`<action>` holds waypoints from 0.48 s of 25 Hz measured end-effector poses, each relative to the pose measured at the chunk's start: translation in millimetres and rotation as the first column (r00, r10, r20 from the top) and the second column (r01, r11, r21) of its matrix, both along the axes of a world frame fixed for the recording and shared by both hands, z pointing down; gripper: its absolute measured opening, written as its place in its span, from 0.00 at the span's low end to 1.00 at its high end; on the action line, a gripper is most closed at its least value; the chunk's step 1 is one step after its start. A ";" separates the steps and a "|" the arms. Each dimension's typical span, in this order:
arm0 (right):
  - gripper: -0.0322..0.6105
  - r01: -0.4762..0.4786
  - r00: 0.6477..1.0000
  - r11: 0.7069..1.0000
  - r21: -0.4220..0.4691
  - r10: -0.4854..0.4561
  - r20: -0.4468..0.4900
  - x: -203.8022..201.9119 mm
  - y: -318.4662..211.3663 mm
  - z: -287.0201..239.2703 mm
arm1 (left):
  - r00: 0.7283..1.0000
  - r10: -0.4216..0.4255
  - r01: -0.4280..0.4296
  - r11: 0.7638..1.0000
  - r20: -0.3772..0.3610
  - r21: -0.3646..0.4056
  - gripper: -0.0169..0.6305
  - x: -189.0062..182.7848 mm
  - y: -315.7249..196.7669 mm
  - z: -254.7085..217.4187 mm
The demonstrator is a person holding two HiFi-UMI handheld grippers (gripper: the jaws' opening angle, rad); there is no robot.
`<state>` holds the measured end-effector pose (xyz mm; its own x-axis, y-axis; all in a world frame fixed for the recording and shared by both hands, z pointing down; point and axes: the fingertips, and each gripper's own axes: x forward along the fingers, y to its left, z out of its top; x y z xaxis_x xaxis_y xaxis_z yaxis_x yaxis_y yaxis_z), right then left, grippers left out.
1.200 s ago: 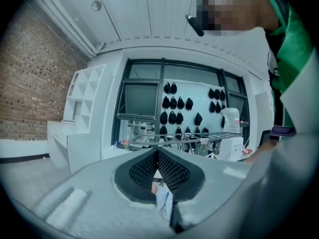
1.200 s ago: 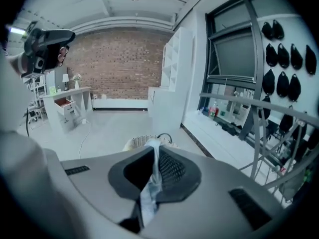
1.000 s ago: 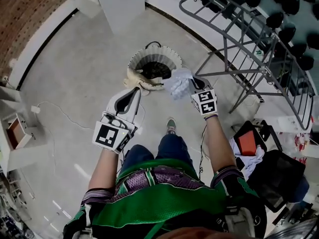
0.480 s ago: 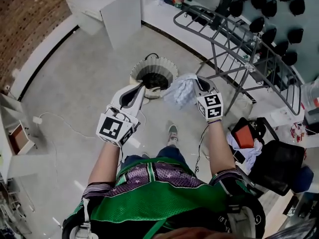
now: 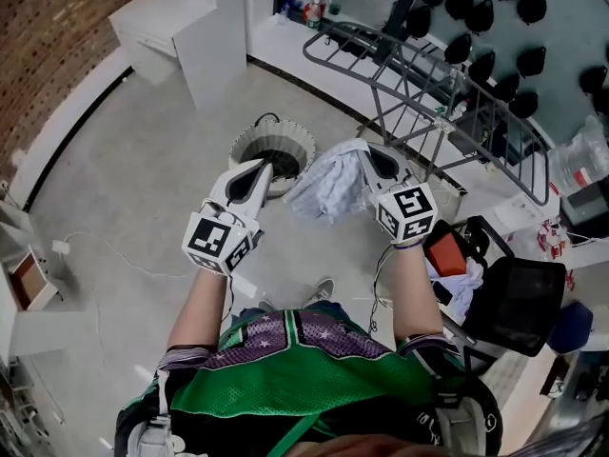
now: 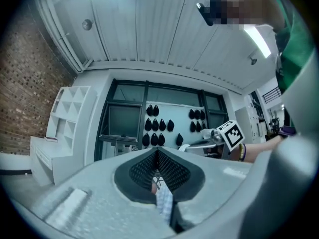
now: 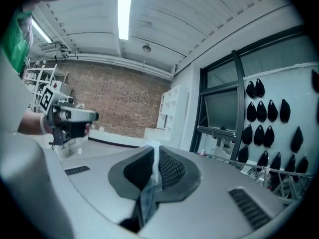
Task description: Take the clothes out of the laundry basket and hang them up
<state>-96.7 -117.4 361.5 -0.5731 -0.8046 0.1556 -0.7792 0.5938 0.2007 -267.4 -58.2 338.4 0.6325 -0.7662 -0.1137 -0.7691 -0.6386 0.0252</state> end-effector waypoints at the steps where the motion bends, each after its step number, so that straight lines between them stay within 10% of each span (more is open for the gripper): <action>1: 0.07 0.009 1.000 1.000 0.012 -0.009 0.016 4.7 4.2 -11.2 | 1.000 0.008 -0.008 1.000 0.005 0.000 0.05 9.6 -2.6 -0.8; 12: 0.07 0.096 0.986 0.975 0.200 -0.121 0.115 90.0 23.9 -120.1 | 0.987 0.150 -0.153 0.987 0.065 0.042 0.05 162.8 -54.6 -20.3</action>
<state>-6.7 -93.6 241.5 -0.6636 -0.7443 -0.0751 -0.7385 0.6358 0.2245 -104.6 -112.8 318.0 0.7478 -0.6556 -0.1045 -0.6624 -0.7474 -0.0512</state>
